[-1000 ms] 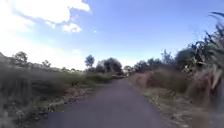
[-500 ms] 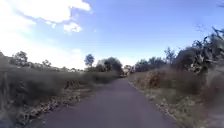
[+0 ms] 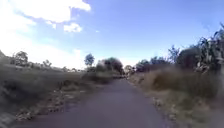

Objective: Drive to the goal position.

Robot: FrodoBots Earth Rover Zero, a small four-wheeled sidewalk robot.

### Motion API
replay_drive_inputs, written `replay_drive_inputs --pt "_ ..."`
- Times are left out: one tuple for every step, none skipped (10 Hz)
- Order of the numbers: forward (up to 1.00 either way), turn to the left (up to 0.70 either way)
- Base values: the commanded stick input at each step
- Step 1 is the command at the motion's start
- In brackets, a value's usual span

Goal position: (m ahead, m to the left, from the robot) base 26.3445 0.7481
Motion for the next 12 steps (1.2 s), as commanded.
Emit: replay_drive_inputs --pt "0.85 0.0" --pt "0.85 0.0" --pt "0.85 0.0" --pt "0.85 0.0" --pt "0.85 0.0" --pt "0.85 0.0" --pt "0.85 0.0" --pt "0.85 0.0" --pt "0.85 0.0" --pt "0.85 0.0" --pt "0.85 0.0" --pt "0.85 0.0"
